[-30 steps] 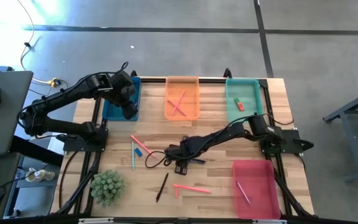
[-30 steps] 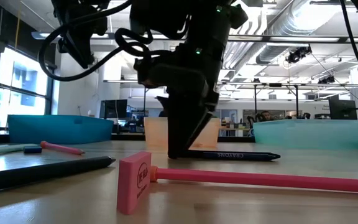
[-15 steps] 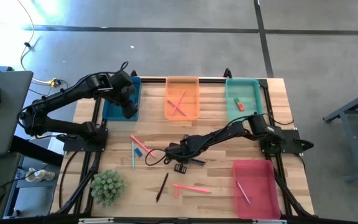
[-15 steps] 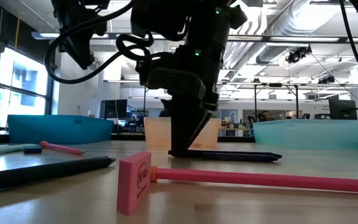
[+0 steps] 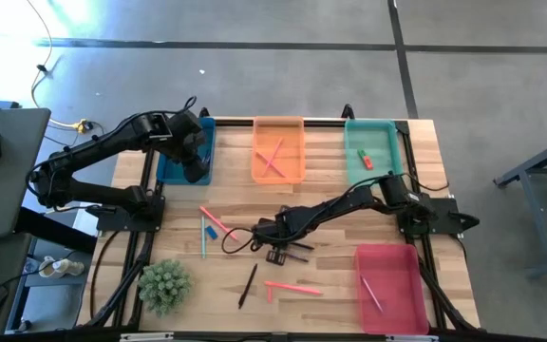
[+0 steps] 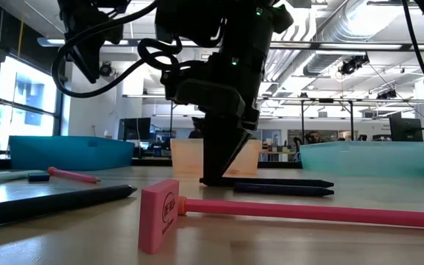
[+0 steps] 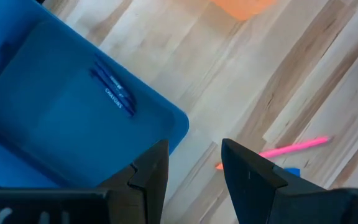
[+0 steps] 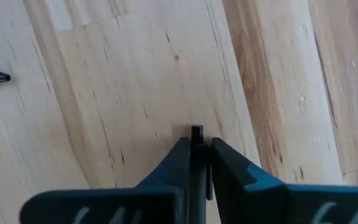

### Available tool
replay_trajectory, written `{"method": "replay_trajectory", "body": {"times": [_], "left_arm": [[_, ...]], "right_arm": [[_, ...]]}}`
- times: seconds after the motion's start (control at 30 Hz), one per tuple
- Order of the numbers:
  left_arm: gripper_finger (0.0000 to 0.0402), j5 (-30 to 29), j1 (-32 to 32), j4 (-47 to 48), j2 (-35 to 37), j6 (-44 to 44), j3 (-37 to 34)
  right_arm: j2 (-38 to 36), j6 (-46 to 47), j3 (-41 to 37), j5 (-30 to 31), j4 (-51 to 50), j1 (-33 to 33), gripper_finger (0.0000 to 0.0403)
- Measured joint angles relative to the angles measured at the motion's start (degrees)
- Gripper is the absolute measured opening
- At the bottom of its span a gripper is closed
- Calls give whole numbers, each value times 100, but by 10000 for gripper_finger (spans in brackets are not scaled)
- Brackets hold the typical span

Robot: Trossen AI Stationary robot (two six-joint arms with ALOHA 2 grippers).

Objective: Sort crayons/erasers/pens/pencils in bins
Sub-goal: Put the black pen into the pink bin

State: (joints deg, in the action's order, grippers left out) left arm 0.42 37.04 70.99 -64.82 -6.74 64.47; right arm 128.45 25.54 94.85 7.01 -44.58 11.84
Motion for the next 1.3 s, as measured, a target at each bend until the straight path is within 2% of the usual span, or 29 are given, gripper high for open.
{"method": "replay_trajectory", "body": {"times": [0.2,0.57,0.9,1.03,1.13,1.3], "left_arm": [[136,47,0,178,0,201,0],[139,61,0,181,0,528,-2],[145,55,6,138,0,789,-2],[145,42,6,61,0,799,-2],[145,42,6,-19,0,798,-2],[145,42,6,-93,0,797,-2]], "right_arm": [[-285,56,-53,132,-216,-29,22],[-1017,770,-24,221,-455,-61,22],[-1488,1198,-15,806,-948,-61,19],[-1552,1194,-15,759,-958,-76,20],[-1499,1167,-15,481,-937,-104,19],[-1512,1224,-15,472,-1069,-97,10]]}}
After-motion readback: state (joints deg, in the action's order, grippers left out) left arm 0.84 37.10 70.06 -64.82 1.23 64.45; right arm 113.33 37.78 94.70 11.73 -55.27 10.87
